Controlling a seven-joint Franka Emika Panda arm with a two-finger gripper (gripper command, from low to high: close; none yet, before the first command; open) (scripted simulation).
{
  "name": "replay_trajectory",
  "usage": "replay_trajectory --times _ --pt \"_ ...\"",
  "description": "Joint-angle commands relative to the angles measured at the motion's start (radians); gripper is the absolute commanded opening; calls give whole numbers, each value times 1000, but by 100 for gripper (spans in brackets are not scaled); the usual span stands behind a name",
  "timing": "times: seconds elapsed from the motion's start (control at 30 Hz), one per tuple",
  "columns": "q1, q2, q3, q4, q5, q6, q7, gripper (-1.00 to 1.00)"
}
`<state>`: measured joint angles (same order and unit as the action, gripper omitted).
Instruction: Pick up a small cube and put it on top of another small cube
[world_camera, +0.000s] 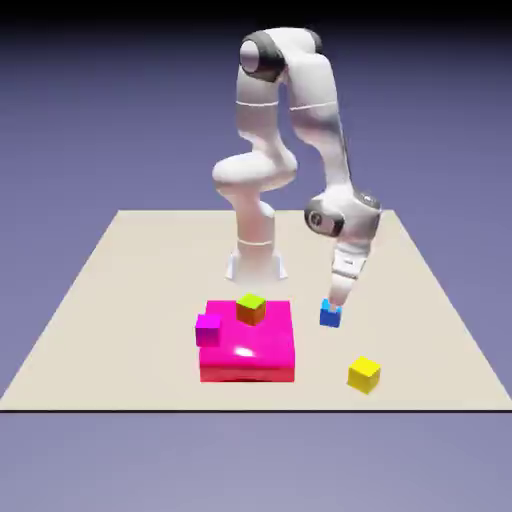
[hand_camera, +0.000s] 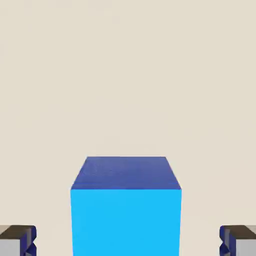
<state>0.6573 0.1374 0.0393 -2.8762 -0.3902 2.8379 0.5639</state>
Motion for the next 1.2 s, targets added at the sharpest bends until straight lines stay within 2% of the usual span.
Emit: replay_trajectory --times 0.0,0.03,0.07,0.4,1.0,1.07,1.17 --pt "16 36 -27 4 -36 30 26 0" --pt "32 72 -54 9 -71 60 52 0" --pt "32 72 -54 9 -71 60 52 -100" --pt "-97 -217 165 -26 217 -182 -158 -100" --pt "105 121 -273 626 204 -401 -903 -100" --pt "106 124 -277 631 204 -403 -910 -100" --pt "87 232 -270 627 213 -290 -911 -100"
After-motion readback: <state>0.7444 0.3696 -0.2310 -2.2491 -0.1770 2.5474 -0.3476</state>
